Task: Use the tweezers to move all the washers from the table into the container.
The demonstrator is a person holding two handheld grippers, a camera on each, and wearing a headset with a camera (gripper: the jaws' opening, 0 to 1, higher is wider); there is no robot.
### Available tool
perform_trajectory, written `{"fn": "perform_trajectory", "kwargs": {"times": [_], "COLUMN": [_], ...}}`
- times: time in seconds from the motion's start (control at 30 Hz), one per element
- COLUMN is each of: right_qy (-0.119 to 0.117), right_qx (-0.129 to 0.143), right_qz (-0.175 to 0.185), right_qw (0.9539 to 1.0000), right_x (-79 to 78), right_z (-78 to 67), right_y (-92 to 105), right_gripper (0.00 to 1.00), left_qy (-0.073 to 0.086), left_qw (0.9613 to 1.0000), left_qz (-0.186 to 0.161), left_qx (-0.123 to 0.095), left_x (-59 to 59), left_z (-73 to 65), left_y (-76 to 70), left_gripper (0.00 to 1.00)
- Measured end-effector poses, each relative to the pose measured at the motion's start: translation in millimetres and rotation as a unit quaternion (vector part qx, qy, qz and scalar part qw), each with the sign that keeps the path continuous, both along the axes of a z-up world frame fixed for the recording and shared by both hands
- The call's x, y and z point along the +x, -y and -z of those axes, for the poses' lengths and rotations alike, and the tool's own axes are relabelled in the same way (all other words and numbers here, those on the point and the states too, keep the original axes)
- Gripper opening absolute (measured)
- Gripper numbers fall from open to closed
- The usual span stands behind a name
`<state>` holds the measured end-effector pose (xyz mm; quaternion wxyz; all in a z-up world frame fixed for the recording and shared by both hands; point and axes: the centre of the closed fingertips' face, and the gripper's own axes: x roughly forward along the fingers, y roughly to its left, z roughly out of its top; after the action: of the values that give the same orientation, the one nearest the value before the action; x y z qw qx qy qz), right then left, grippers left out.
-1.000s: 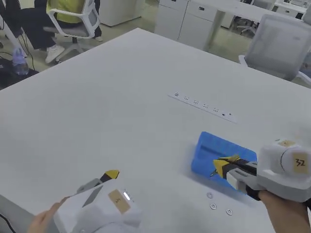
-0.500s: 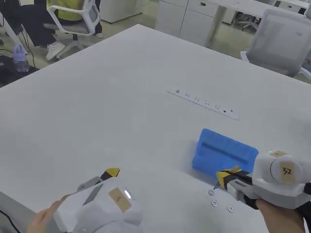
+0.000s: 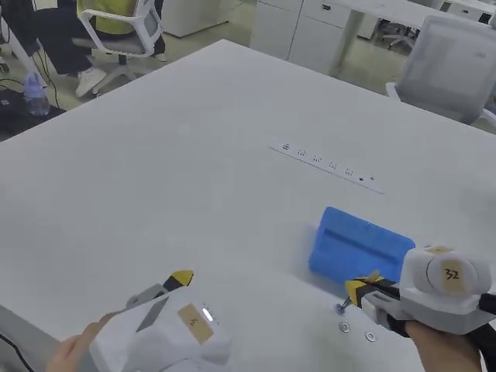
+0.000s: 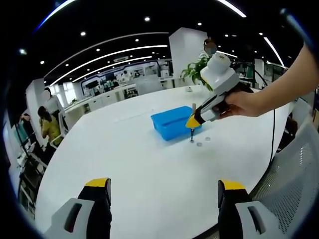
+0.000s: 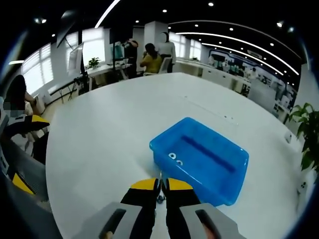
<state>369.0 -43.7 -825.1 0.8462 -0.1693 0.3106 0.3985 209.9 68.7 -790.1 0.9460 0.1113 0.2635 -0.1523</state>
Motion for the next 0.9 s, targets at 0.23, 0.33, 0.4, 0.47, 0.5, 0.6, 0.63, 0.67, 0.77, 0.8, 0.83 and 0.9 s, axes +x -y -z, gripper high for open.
{"fn": "perform_trajectory", "kwargs": {"times": [0.23, 0.33, 0.4, 0.47, 0.5, 0.6, 0.63, 0.67, 0.77, 0.8, 0.83, 0.9], "right_qy": [0.003, 0.029, 0.027, 0.027, 0.03, 0.029, 0.028, 0.026, 0.025, 0.024, 0.02, 0.015], "right_qx": [-0.005, -0.023, -0.018, -0.019, -0.021, -0.016, -0.014, -0.01, 0.001, 0.003, 0.011, 0.016], "right_qz": [-0.005, -0.019, -0.022, -0.022, -0.023, -0.021, -0.021, -0.018, -0.003, 0.003, 0.014, 0.025], "right_qw": [1.0, 0.9991, 0.9992, 0.9992, 0.9991, 0.9992, 0.9993, 0.9994, 0.9997, 0.9997, 0.9996, 0.9994], "right_x": [0.3, 1.3, 0.4, 0.7, 0.8, -0.5, -0.5, -0.9, 0.2, 0.4, 1.3, 2.1], "right_z": [1.3, 1.4, 1.5, 1.6, 1.7, 1.7, 1.6, 1.7, 1.3, 1.2, 1.2, 1.1], "right_y": [-1.3, -0.7, -2.9, -3.8, -4.1, -5.4, -5.6, -6.0, -4.0, -3.0, -1.2, 1.4], "right_gripper": [0.02, 0.02, 0.02, 0.02, 0.02, 0.02, 0.02, 0.02, 0.01, 0.01, 0.01, 0.01], "left_qy": [-0.001, -0.002, -0.005, -0.005, -0.004, -0.003, -0.003, -0.002, -0.002, -0.001, 0.0, -0.001], "left_qw": [1.0, 1.0, 1.0, 1.0, 1.0, 1.0, 1.0, 1.0, 1.0, 1.0, 1.0, 1.0], "left_qz": [-0.001, -0.001, -0.001, -0.001, -0.002, -0.003, -0.003, -0.003, -0.003, -0.003, -0.002, -0.003], "left_qx": [0.003, 0.002, 0.005, 0.006, 0.006, 0.005, 0.005, 0.004, 0.003, 0.003, 0.001, 0.001], "left_x": [-0.1, -0.2, -0.5, -0.6, -0.5, -0.3, -0.3, -0.2, 0.0, 0.0, 0.2, 0.2], "left_z": [0.7, 1.3, 2.2, 2.4, 2.3, 1.9, 1.7, 1.3, 1.3, 1.1, 0.6, 1.1], "left_y": [-0.7, -0.9, -1.2, -1.2, -1.4, -2.0, -2.0, -1.8, -1.6, -1.5, -1.2, -1.2], "left_gripper": [0.9, 0.9, 0.9, 0.9, 0.9, 0.9, 0.9, 0.9, 0.9, 0.9, 0.9, 0.9]}}
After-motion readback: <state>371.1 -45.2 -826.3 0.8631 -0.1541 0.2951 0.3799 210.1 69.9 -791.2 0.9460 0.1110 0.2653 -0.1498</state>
